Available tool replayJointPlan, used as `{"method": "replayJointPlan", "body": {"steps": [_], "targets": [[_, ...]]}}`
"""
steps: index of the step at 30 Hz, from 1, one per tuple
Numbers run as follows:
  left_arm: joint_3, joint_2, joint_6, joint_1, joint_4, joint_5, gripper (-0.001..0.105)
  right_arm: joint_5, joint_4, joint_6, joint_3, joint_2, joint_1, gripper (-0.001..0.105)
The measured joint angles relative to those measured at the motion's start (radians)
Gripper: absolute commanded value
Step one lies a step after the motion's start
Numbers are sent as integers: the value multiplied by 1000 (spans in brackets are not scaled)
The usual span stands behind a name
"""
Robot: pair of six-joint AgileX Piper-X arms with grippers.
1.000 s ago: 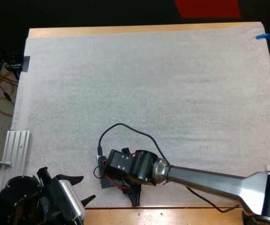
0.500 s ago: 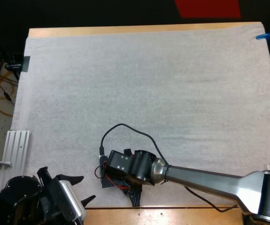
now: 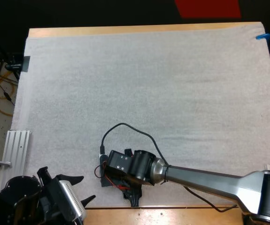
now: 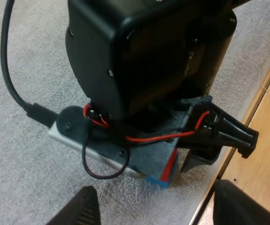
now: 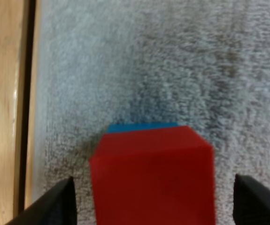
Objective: Stack red cube on blue cube
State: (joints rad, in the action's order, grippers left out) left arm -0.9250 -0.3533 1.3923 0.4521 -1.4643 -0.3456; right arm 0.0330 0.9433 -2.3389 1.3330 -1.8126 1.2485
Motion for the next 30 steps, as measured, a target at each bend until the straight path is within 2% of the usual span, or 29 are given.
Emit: {"method": "replayJointPlan", "body": {"steps": [2, 9, 13, 17, 22, 26, 30], "targets": [[0, 0, 0, 0, 0, 0, 52, -17, 10, 46, 24, 8, 0, 67], [0, 0, 0, 0, 0, 0, 52, -20, 31, 70, 52, 122, 0, 67], [0, 0, -8, 0, 67, 0, 52, 24, 21, 105, 52, 210, -41, 67], [0, -13, 5, -5, 191, 4, 52, 81, -22, 157, 52, 264, -175, 67], [0, -103, 7, -41, 322, 49, 52, 100, -52, 163, 55, 278, -368, 67], [0, -224, 9, -124, 469, 69, 52, 113, -66, 163, 55, 278, -532, 67], [0, -336, 12, -247, 615, 69, 52, 136, -102, 197, 55, 278, -701, 67]]}}
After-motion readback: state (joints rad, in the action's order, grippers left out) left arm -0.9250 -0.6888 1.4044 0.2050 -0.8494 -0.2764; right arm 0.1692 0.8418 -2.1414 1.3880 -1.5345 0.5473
